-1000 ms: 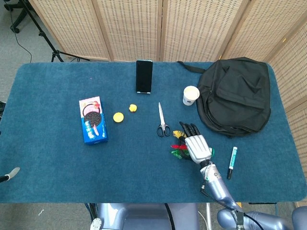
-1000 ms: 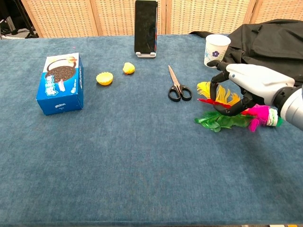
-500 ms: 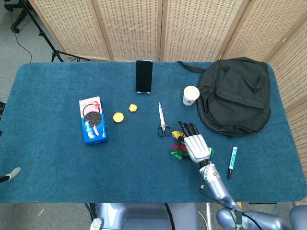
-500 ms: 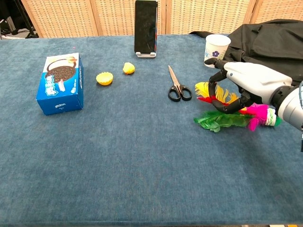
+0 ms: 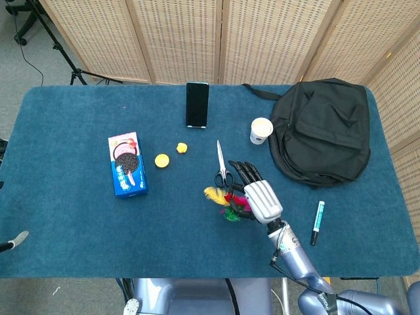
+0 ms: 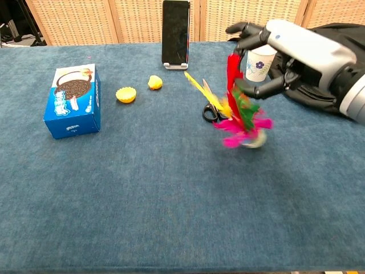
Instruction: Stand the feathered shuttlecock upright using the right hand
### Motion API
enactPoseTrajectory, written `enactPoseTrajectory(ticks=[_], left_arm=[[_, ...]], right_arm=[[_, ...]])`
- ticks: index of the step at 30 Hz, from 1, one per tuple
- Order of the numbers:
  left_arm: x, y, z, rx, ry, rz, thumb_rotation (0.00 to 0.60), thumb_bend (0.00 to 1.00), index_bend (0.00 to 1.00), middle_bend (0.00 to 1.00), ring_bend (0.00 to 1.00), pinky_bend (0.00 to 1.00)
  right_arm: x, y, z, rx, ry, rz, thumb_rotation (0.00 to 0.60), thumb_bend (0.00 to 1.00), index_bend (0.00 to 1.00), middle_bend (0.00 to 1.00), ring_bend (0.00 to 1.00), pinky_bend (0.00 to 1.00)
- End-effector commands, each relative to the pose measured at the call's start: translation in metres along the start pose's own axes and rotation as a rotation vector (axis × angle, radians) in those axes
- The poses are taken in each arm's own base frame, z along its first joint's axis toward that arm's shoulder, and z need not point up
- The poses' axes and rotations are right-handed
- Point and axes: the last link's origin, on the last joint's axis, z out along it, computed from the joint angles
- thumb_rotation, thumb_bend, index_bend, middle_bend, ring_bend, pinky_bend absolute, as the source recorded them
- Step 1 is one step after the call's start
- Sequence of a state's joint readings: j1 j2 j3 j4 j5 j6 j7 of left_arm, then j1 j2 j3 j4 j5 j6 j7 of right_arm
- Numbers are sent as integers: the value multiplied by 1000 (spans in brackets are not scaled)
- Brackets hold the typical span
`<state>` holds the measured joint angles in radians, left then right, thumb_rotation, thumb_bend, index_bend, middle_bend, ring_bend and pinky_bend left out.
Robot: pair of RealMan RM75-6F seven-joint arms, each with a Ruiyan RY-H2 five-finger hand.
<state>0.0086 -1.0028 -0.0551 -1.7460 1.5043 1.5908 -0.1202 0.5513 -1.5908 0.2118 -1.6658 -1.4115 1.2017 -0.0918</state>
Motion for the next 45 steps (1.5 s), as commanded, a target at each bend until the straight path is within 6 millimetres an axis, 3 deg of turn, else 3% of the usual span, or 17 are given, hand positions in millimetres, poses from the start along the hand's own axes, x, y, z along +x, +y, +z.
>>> enactPoseTrajectory(ticks=[1,11,19,20,22,23,25,26,29,34,37,40,45], left_arm=[[0,0,0,-1,-2,2,600,0,0,0,0,0],[-3,1,1,0,-8,10,600,0,0,0,0,0],[-5,2,2,1,-12,16,600,0,0,0,0,0],[-5,2,3,0,-13,18,600,0,0,0,0,0],[-6,2,3,-1,-14,21,600,0,0,0,0,0],[-6,3,2,-2,-16,22,600,0,0,0,0,0],[-6,3,2,-2,-18,24,600,0,0,0,0,0],[-7,3,2,-2,-19,25,600,0,0,0,0,0],[-7,3,3,-2,-17,28,600,0,0,0,0,0],[-8,3,3,0,-20,31,600,0,0,0,0,0],[-7,4,3,-3,-17,32,600,0,0,0,0,0],[-7,4,1,-6,-12,33,600,0,0,0,0,0],[-8,6,-1,-14,-8,43,600,0,0,0,0,0]], right_arm=[[8,-10,-2,29,44,100,600,569,687,75,0,0],[-6,15,-9,-47,7,117,600,569,687,75,0,0],[-5,36,-17,-95,-1,130,600,569,686,74,0,0],[-3,37,-20,-90,-8,134,600,569,657,66,0,0],[-1,38,-24,-73,-22,129,600,541,481,33,0,0],[1,38,-27,-68,-32,123,600,483,300,13,0,0],[5,37,-28,-62,-31,117,600,323,66,0,0,0],[7,37,-28,-57,-27,112,600,229,10,0,0,0],[25,30,-28,-30,20,58,600,109,0,0,0,0],[64,14,-32,-16,59,-27,600,97,0,0,0,0],[84,12,-40,-15,85,-104,600,24,0,0,0,0],[102,23,-54,-32,113,-205,600,0,0,0,0,0],[116,62,-96,-103,140,-370,600,0,0,0,0,0]])
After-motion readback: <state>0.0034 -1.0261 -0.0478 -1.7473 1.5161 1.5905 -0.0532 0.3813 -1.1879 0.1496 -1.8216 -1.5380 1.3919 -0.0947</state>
